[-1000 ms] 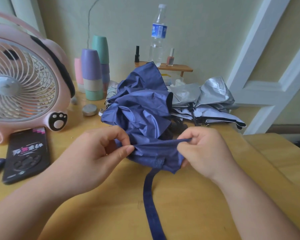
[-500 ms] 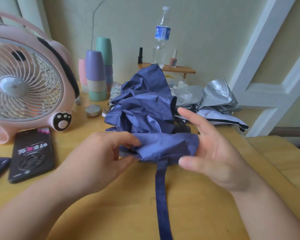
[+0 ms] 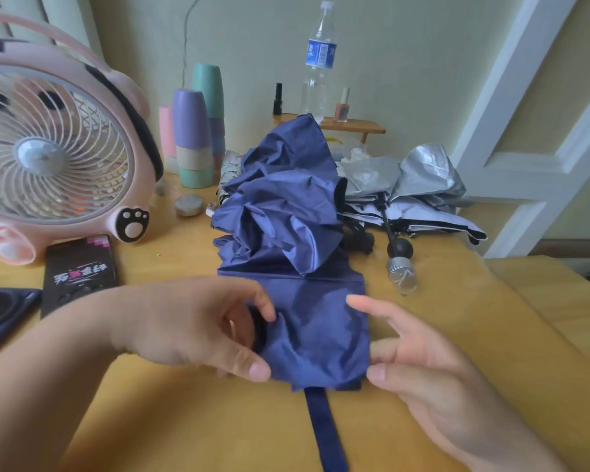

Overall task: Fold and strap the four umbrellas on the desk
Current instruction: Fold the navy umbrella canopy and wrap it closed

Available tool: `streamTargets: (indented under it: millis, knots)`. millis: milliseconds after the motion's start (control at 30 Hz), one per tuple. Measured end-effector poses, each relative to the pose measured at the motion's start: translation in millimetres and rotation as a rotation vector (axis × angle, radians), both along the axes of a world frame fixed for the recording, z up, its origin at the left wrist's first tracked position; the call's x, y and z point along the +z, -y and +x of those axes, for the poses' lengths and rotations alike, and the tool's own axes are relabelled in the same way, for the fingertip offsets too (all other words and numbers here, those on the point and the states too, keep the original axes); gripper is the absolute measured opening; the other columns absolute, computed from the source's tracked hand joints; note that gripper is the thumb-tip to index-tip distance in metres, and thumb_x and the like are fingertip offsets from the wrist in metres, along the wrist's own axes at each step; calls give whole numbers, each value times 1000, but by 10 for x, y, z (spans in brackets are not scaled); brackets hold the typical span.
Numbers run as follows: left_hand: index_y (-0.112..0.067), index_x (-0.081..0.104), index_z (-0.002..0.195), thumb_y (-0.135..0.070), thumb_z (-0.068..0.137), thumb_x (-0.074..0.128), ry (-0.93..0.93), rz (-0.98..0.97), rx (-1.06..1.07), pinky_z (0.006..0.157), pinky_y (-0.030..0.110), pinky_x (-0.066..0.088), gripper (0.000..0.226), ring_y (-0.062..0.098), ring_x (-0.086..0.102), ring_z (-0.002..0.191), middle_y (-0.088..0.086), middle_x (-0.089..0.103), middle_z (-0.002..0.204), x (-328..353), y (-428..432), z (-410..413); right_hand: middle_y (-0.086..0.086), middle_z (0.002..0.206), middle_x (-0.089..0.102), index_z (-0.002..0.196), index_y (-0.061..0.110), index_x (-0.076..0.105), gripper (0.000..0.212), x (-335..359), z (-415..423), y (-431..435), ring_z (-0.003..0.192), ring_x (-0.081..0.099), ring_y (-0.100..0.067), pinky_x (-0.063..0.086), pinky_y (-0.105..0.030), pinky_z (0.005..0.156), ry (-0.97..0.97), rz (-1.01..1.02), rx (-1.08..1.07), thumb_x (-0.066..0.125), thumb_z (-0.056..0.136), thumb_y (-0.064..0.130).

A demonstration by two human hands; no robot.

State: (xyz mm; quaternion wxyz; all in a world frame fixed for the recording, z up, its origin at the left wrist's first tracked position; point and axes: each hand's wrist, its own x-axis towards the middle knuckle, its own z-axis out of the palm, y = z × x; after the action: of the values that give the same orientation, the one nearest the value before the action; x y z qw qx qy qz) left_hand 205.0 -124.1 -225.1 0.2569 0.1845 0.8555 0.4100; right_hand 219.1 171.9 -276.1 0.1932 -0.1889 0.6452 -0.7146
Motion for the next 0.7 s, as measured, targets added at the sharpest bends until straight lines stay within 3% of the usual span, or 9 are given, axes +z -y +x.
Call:
streamTargets:
  millis: [67, 167, 233, 300, 367, 467, 533, 700]
  knots:
    - [-31, 55, 120, -42, 72, 90, 46, 11, 92, 67, 36, 57, 61, 30, 70, 76, 8, 73, 88, -52, -67, 25, -23, 70, 55, 130, 37, 63, 61, -62, 97, 0, 66, 44, -22, 36, -25, 65, -66, 83, -39, 71, 75, 11]
    - [-22, 54, 123, -15, 77, 88, 61, 257, 281, 58, 34, 55, 57, 29, 71, 70, 6, 70, 83, -168, -166, 144, -21, 71, 56, 128, 28, 65, 53, -128, 171, 54, 61, 43, -19, 37, -19, 60, -164, 59, -247, 74, 77, 17]
    - [-21, 61, 118, -15, 71, 90, 103, 436, 328, 53, 34, 53, 55, 34, 69, 68, 7, 68, 88, -234, -182, 227, -30, 85, 64, 124, 31, 68, 57, -134, 174, 96, 74, 55, -29, 44, -34, 74, -190, -41, -330, 88, 71, 39]
    - [-19, 67, 110, -18, 62, 93, 123, 633, 385, 53, 34, 54, 54, 37, 69, 70, 10, 63, 89, -292, -163, 260, -27, 102, 71, 127, 33, 66, 71, -94, 150, 122, 94, 67, -34, 50, -46, 90, -143, -200, -347, 92, 63, 49]
    - [-17, 69, 108, -23, 55, 99, 101, 784, 429, 63, 37, 60, 61, 42, 71, 83, 10, 61, 92, -344, -171, 261, -19, 121, 70, 132, 41, 63, 72, -13, 124, 146, 115, 67, -30, 48, -58, 102, -84, -292, -267, 91, 66, 40]
    - [-14, 70, 114, -11, 60, 93, 37, 953, 428, 83, 42, 61, 59, 46, 69, 104, 10, 65, 107, -416, -256, 259, -2, 148, 57, 144, 56, 43, 81, 125, 150, 184, 139, 51, -23, 31, -68, 112, -128, -278, -72, 84, 78, 34]
    - [-17, 73, 113, -5, 64, 84, 9, 1027, 416, 88, 42, 60, 51, 43, 68, 110, 9, 68, 115, -440, -312, 257, 3, 153, 52, 147, 57, 38, 85, 175, 163, 232, 145, 43, -21, 24, -67, 116, -217, -249, -45, 78, 83, 19]
    - [-13, 72, 117, -12, 63, 94, -44, 1070, 395, 101, 40, 54, 58, 30, 67, 111, 13, 69, 123, -488, -314, 209, 4, 159, 43, 154, 45, 30, 94, 192, 92, 465, 147, 40, -20, 31, -61, 118, -443, -74, -148, 63, 83, -6]
